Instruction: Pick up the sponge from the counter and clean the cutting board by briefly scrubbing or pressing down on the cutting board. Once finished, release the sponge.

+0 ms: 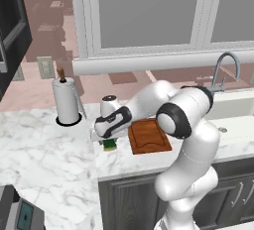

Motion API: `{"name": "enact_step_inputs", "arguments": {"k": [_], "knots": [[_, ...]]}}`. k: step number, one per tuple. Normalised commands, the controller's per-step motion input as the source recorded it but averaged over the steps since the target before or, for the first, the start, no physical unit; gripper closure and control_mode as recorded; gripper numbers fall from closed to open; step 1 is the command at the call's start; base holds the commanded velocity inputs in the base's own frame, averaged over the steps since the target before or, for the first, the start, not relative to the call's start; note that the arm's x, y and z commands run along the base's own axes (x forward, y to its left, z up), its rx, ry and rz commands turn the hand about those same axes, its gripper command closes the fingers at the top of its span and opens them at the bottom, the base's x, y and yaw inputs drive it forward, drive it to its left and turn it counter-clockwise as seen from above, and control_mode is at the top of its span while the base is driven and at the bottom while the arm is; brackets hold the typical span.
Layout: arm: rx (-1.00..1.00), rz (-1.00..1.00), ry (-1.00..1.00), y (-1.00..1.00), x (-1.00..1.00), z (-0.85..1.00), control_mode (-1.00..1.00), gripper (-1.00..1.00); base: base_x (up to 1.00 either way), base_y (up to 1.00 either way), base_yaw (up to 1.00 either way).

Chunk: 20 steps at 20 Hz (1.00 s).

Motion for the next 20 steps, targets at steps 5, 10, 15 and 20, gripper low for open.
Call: {"name": "enact_step_inputs", "arguments": {"k": [5, 10, 15, 20], "knots": [[0.00, 0.00, 0.00, 0.00, 0.00, -0.04, -1.00, -1.00, 0.00, 0.00, 0.00], [0.00, 0.00, 0.00, 0.00, 0.00, 0.00, -1.00, -1.00, 0.00, 0.00, 0.00], [0.00, 0.00, 0.00, 0.00, 0.00, 0.00, -1.00, -1.00, 0.00, 0.00, 0.00], [0.00, 0.00, -0.02, 0.00, 0.00, 0.44, -1.00, -1.00, 0.00, 0.00, 0.00]]}}
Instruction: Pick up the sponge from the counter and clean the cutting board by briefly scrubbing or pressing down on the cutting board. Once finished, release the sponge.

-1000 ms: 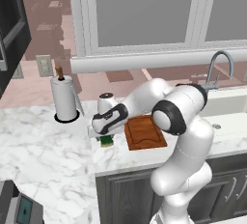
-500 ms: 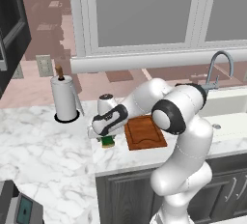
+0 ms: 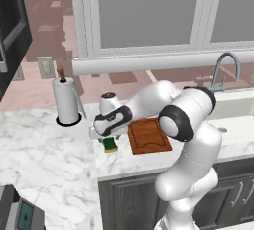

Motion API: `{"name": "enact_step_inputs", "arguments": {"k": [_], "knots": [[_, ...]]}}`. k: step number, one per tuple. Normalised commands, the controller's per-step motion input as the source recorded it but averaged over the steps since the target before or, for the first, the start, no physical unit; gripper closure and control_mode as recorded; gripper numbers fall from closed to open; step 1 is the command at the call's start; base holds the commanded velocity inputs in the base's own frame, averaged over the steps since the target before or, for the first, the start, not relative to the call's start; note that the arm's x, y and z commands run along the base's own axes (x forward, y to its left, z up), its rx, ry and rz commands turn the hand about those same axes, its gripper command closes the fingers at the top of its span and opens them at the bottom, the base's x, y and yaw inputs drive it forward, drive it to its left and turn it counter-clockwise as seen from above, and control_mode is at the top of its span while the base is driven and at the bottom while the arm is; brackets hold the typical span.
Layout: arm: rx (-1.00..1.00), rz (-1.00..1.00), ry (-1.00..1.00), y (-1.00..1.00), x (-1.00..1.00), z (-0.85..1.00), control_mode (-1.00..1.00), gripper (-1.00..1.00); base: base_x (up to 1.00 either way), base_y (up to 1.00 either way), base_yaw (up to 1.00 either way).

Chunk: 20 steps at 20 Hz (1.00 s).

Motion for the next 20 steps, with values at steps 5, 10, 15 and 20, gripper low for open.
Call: {"name": "enact_step_inputs", "arguments": {"k": [5, 10, 15, 20], "knots": [[0.00, 0.02, -0.01, -0.45, -0.03, 0.89, -1.00, -1.00, 0.00, 0.00, 0.00], [0.00, 0.06, -0.04, -1.00, -0.55, 0.55, -1.00, -1.00, 0.00, 0.00, 0.00], [0.00, 0.00, 0.00, -1.00, -0.44, 0.52, -1.00, -1.00, 0.00, 0.00, 0.00], [0.00, 0.00, 0.00, -0.95, -0.20, 0.60, -1.00, -1.00, 0.00, 0.00, 0.00]]}}
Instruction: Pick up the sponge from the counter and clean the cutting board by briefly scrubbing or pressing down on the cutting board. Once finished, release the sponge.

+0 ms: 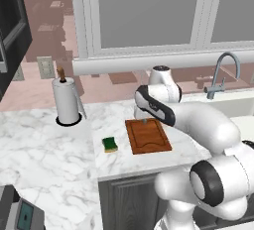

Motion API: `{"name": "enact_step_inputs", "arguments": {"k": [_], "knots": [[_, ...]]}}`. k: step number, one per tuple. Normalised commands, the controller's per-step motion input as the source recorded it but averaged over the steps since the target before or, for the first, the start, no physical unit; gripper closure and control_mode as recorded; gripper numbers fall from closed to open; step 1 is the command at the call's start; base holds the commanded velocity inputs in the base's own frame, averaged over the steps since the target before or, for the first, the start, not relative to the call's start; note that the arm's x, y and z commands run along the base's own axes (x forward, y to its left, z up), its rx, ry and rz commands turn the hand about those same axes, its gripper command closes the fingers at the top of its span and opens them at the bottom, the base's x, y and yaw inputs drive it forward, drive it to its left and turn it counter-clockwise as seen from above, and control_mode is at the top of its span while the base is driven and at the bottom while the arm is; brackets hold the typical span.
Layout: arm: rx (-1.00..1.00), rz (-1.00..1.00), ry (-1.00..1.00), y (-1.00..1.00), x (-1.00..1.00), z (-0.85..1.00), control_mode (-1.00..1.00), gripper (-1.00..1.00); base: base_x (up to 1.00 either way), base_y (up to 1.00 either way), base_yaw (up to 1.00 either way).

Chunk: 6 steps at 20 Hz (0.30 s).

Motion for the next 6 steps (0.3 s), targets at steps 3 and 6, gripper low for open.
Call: {"name": "enact_step_inputs", "arguments": {"k": [3, 6], "knots": [[0.00, 0.00, -0.01, -0.79, -0.22, 0.50, -1.00, -1.00, 0.00, 0.00, 0.00], [0.00, -0.01, -0.03, -0.42, -0.44, 0.41, -1.00, -1.00, 0.00, 0.00, 0.00]]}}
